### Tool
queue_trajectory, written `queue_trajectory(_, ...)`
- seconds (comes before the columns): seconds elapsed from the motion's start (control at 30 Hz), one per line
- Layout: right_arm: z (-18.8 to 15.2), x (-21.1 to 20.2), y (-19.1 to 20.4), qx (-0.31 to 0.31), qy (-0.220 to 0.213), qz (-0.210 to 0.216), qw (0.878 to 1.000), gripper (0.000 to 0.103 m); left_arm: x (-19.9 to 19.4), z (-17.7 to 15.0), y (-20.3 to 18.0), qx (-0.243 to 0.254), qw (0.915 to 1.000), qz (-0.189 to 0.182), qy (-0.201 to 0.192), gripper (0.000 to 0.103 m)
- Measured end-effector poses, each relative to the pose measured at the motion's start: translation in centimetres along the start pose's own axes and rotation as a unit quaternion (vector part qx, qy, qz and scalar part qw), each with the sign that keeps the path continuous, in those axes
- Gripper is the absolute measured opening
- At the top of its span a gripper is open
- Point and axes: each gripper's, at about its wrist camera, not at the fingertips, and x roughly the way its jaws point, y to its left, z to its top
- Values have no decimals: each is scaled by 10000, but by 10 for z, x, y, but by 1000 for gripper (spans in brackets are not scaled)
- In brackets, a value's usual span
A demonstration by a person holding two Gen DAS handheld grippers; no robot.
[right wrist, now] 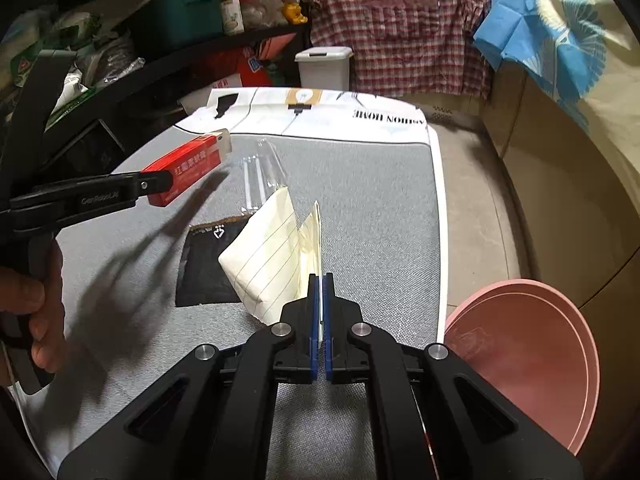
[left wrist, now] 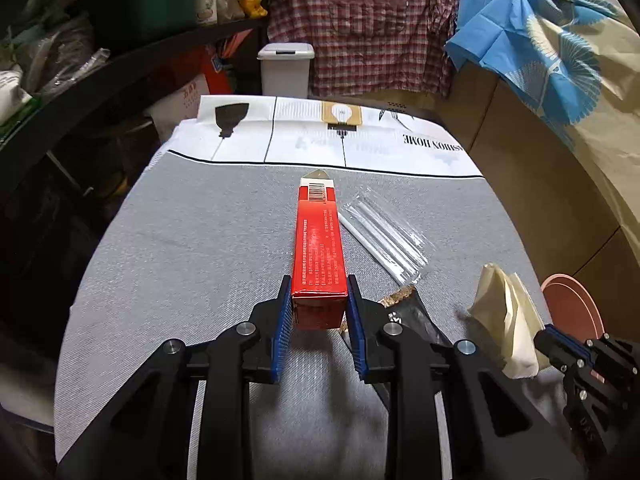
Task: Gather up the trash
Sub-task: 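Grasp the red box with the left tool while the right tool grasps the white tissue, then carry the red box and white tissue in both tools over the pink bin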
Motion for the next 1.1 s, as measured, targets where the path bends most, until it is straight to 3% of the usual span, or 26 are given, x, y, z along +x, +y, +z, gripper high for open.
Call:
queue_trajectory(0.47, 0, -69, 4, 85, -641, -120, 9978, 2, -71, -11, 2, -9, 9990, -108, -443, 25)
queue_trajectory(1.1, -15, -172, -31, 494, -1388, -530, 9877, 2, -157, -41, -42, 266, 9948, -488, -857, 25)
